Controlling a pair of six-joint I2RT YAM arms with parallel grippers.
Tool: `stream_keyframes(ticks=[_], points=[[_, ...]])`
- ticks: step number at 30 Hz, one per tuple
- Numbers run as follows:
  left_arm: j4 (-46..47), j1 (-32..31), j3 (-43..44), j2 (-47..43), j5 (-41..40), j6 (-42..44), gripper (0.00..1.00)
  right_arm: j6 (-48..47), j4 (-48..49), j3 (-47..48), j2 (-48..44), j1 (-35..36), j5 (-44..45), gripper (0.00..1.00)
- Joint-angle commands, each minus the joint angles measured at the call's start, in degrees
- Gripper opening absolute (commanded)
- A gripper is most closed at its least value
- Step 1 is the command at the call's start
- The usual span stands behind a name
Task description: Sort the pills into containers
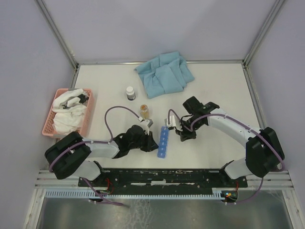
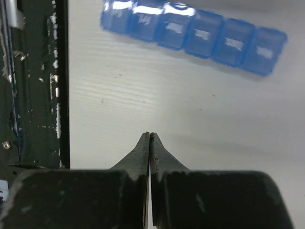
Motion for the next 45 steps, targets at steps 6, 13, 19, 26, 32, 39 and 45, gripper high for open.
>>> stream_keyframes(ticks=[6,13,19,26,32,39,45], points=[[15.40,-8.92,3.82,8.94,-4.69,-9.04,0.21,18.32,5.52,4.60,2.46,-6.01,2.06,0.03],[24.10,-10.72,7.02,14.89,-3.17,-8.04,0.26,22.11,1.68,9.01,5.14,-8.30,-1.96,0.22],[29.24,-10.88,-3.17,3.94,-6.11,-5.06,0.38,18.11,2.59,6.77,-1.53,-9.90,-6.10,0.62],[9.15,-10.79,-10.52,-26.05,-21.69,3.70,0.67,-2.30,3.70,-3.40,-10.80,-9.89,-14.27,1.00],[4.40,-10.70,-16.69,-44.70,-32.81,1.51,1.00,-5.40,7.47,-6.91,-11.95,-8.36,-10.31,1.00],[-2.06,-10.68,-17.35,-52.78,-33.48,-3.52,1.00,2.79,13.95,-6.76,-6.47,-1.93,0.28,0.99],[-3.54,-10.66,-17.61,-53.07,-35.47,-3.78,1.00,9.36,17.28,-5.90,-1.92,3.44,5.99,0.97]])
